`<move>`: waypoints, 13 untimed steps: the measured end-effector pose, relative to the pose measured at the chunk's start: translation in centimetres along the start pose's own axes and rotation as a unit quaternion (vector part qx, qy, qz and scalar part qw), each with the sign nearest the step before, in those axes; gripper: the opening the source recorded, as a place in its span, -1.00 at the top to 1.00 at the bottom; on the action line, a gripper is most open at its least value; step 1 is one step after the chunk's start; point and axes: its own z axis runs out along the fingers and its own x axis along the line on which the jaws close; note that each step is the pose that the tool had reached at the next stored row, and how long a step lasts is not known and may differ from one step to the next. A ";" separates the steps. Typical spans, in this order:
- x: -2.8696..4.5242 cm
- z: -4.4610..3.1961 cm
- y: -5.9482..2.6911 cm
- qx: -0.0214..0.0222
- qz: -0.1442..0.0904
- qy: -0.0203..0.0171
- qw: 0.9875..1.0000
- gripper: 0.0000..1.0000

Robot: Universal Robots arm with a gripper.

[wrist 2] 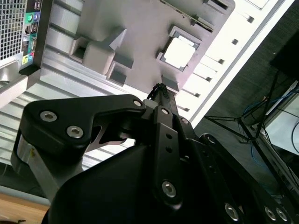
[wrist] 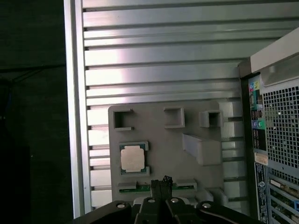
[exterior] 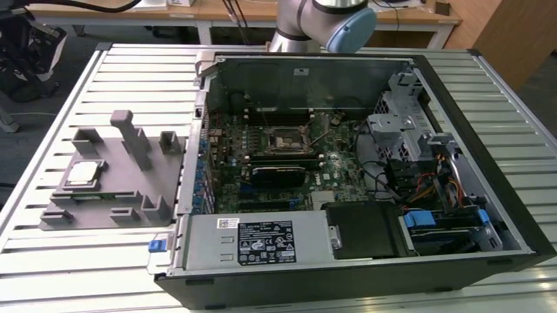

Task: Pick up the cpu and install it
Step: 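Reach for the cpu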

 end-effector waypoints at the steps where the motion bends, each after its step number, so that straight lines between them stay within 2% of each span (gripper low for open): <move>1: 0.24 0.01 -0.02 0.000 0.000 0.000 1.000 0.79; 9: 1.93 0.13 -0.15 0.000 0.000 0.002 1.000 0.79; 13: 2.46 0.18 -0.19 0.000 0.000 0.003 1.000 0.79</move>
